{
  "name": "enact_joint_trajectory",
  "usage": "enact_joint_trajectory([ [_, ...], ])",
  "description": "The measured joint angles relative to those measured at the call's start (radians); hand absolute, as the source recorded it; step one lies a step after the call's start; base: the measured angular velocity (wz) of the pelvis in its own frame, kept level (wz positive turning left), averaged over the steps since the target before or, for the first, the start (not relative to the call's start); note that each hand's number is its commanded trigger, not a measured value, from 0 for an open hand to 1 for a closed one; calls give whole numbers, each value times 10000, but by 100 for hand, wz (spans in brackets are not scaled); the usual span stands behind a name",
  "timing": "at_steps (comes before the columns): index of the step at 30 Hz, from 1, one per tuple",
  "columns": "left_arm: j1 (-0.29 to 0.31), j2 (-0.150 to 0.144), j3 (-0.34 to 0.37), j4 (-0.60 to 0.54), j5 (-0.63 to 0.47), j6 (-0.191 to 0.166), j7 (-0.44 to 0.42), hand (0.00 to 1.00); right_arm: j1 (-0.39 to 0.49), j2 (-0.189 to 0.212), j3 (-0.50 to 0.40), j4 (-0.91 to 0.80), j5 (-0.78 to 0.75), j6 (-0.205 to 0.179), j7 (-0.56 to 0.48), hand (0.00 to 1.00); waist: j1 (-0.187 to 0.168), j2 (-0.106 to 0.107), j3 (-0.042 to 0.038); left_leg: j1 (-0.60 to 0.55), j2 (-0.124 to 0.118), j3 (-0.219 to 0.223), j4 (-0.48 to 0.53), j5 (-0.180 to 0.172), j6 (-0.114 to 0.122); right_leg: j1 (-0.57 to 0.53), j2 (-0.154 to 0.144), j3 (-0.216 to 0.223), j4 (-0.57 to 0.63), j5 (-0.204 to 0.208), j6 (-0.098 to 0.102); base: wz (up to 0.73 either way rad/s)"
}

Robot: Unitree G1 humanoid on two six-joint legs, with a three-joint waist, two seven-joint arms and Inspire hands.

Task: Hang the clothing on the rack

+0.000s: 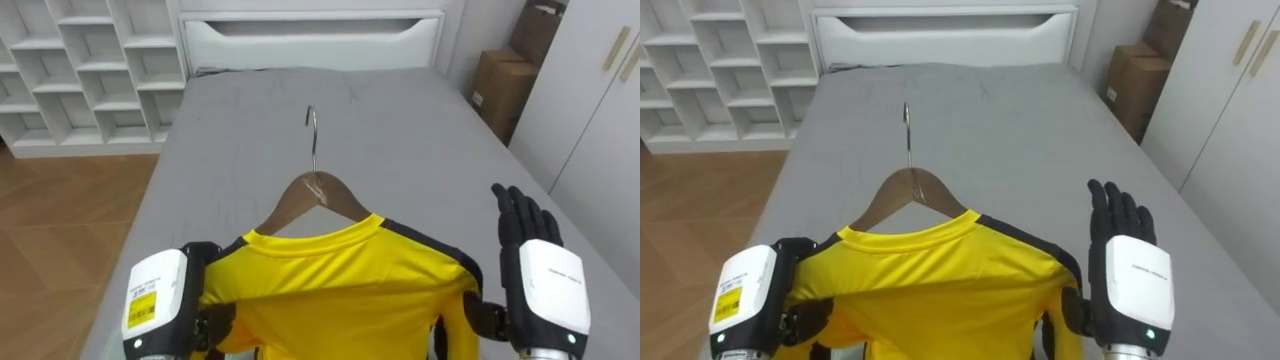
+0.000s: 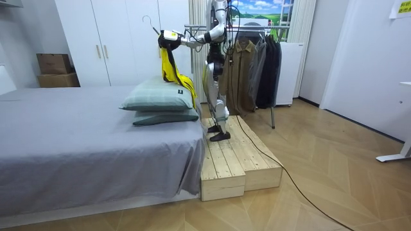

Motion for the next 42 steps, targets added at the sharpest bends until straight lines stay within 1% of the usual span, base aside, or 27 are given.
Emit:
enact_joint_trajectory([
  [3,0,-68,-15,-9,49,-13,-45,100,0,6,205,-114,-223,-1,136,0,-1,-8,-5,-4,0,-5,7,0,0,2,0,-3,25,1,0,0],
  [9,0,-88,-210,-10,73,-95,-44,100,0,5,389,-374,-233,-30,306,0,7,-8,-5,-1,4,-18,-52,-2,2,2,12,-5,58,4,1,0],
  [12,0,-102,-217,-51,273,-98,-48,100,0,0,580,-491,-197,-27,482,0,71,2,-20,-47,15,-12,-122,-1,1,-120,27,0,136,9,-4,-1],
  [15,-1,-101,-256,-256,319,-98,-77,100,0,0,701,-536,-215,-20,638,0,115,6,-23,-115,16,-15,65,-1,2,-131,7,-12,124,9,-4,0],
  [18,-63,-105,-245,-367,433,-98,-80,100,-1,-14,777,-539,-200,-5,883,0,260,15,-25,-114,16,-16,65,-1,1,-135,6,-11,119,8,-4,0],
  [24,-325,-80,-172,-371,729,-97,-121,100,-169,-281,796,-540,-82,-4,1551,0,444,-5,-20,-102,14,-8,78,0,2,-126,-4,-2,132,9,-4,0],
  [27,-370,-60,-169,-651,1191,-99,-192,100,-270,-351,794,-540,89,-5,1839,0,501,-121,6,-103,19,-11,82,1,2,-126,-3,-15,153,8,-4,0],
  [30,-370,37,-170,-1043,1632,-149,-443,100,-279,-432,795,-543,66,-10,2308,0,552,-247,11,-134,21,-19,65,-1,3,-127,1,-11,168,9,-4,0],
  [32,-370,47,-173,-1066,1736,-153,-534,100,-294,-485,797,-555,73,-11,2520,0,586,-274,11,-108,20,-22,7,-2,3,-118,6,-13,165,9,-4,0],
  [34,-369,65,-178,-1066,1796,-153,-561,100,-350,-538,799,-555,125,-11,2724,0,615,-311,30,-92,17,-28,-10,-2,3,-106,6,-17,159,9,-4,0],
  [37,-370,94,-179,-1066,1946,-166,-572,100,-412,-696,812,-555,124,-11,3026,0,743,-327,32,-89,15,-30,-10,-1,3,-104,6,-15,139,8,-4,0],
  [39,-370,190,-182,-1066,2008,-195,-572,100,-472,-758,866,-554,125,-9,3241,0,794,-338,40,-91,14,-50,-8,-1,3,-106,6,-24,135,8,-3,0],
  [41,-370,344,-181,-1066,2008,-224,-570,100,-597,-782,962,-553,125,-9,3473,0,795,-364,56,-99,14,-76,35,0,3,-109,5,-34,119,8,-3,2],
  [42,-370,362,-181,-1066,2008,-232,-569,100,-604,-782,964,-553,124,-9,3507,0,802,-368,58,-104,13,-93,40,0,3,-109,3,-34,118,8,-3,6],
])
